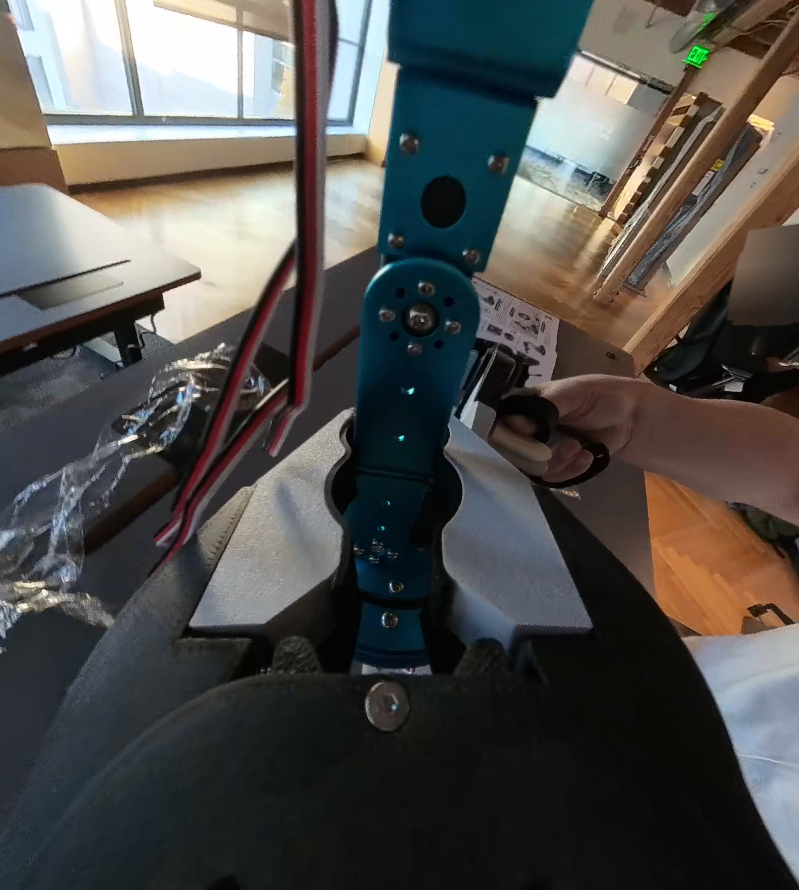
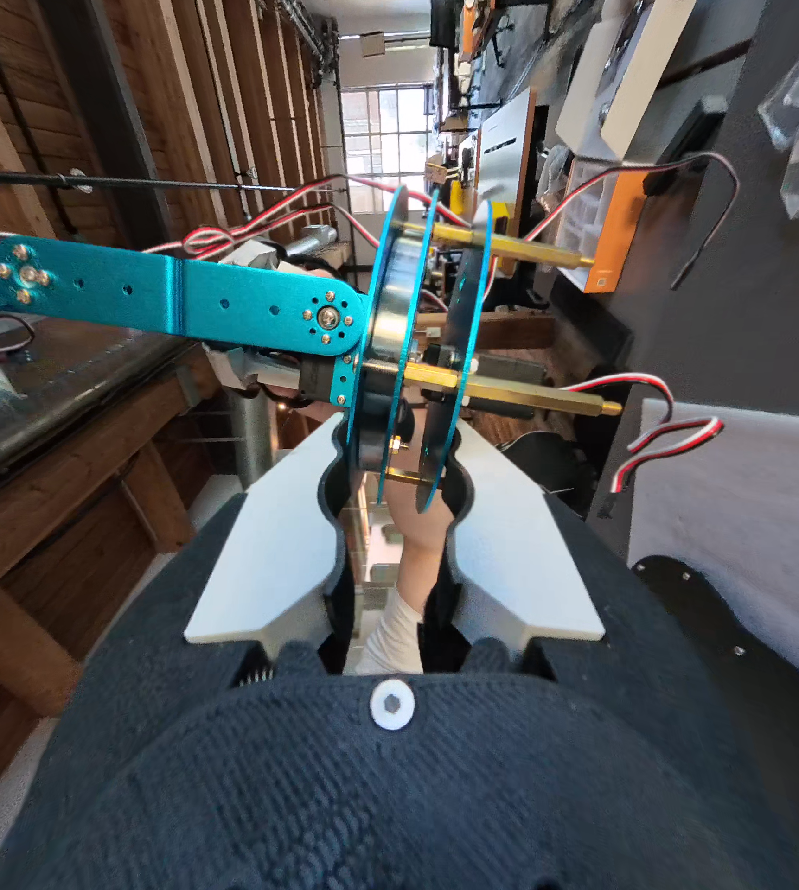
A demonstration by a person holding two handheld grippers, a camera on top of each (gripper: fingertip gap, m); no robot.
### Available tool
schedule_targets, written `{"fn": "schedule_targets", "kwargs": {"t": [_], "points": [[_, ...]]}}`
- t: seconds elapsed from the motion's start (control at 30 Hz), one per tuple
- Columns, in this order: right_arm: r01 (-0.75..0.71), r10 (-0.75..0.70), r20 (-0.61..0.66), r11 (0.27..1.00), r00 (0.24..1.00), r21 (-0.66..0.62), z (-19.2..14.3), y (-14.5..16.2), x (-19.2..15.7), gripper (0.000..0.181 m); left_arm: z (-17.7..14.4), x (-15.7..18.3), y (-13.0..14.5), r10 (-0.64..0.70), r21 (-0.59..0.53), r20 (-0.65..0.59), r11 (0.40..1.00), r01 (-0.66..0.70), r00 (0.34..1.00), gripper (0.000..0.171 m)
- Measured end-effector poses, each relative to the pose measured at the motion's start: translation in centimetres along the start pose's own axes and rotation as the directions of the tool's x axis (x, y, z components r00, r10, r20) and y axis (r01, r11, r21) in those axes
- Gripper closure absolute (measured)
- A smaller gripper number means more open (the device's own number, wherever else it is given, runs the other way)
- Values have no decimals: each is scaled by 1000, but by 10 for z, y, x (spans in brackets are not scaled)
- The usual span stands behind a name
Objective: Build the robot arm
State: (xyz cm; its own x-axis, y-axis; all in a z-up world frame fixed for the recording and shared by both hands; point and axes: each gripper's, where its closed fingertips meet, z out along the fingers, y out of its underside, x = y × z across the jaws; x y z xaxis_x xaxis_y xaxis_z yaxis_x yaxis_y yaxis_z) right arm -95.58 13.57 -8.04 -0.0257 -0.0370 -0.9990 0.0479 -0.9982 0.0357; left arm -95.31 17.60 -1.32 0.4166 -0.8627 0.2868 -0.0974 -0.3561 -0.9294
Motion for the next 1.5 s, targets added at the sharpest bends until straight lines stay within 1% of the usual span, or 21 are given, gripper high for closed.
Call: {"fn": "schedule_targets", "kwargs": {"t": [0.13, 0.3, 0.43, 0.57, 0.7, 0.83, 0.93, 1.1, 1.23, 1.37, 1.5], "points": [[-23, 23, 14, 1000, 1000, -13, 6, 15, 18, 148, -3, 1, 22, -45, 4, -1, 999, 45, 999, 146], [-6, 6, -3, 1000, 1000, -10, 5, 32, 37, 147, -6, 10, 46, -68, 13, -3, 998, 68, 998, 146], [13, -13, -5, 1000, 1000, -6, 0, 47, 47, 148, -6, 25, 60, -56, 32, 2, 998, 56, 998, 145], [36, -36, -6, 999, 999, -30, -6, 66, 58, 148, -6, 43, 75, -33, 45, 24, 998, 32, 999, 145], [58, -58, 2, 997, 998, -49, -9, 74, 65, 149, -6, 53, 86, -19, 52, 64, 999, 16, 998, 145], [84, -82, 26, 992, 996, -94, -5, 86, 64, 148, -13, 62, 87, -14, 68, 102, 998, 7, 995, 145], [73, -68, 40, 991, 997, -116, -2, 96, 62, 148, -19, 70, 87, -13, 66, 127, 998, 5, 992, 145], [49, -43, 51, 989, 998, -141, 1, 104, 54, 148, -27, 79, 84, -37, 59, 165, 998, 27, 986, 145], [20, -12, 58, 991, 998, -136, 5, 108, 43, 147, -31, 80, 75, -73, 54, 155, 996, 66, 985, 145], [9, 0, 77, 993, 997, -119, 8, 110, 25, 146, -35, 81, 58, -101, 48, 134, 994, 96, 986, 145], [12, -1, 98, 994, 995, -113, 15, 116, 10, 146, -43, 87, 45, -83, 54, 126, 996, 76, 989, 145]]}}
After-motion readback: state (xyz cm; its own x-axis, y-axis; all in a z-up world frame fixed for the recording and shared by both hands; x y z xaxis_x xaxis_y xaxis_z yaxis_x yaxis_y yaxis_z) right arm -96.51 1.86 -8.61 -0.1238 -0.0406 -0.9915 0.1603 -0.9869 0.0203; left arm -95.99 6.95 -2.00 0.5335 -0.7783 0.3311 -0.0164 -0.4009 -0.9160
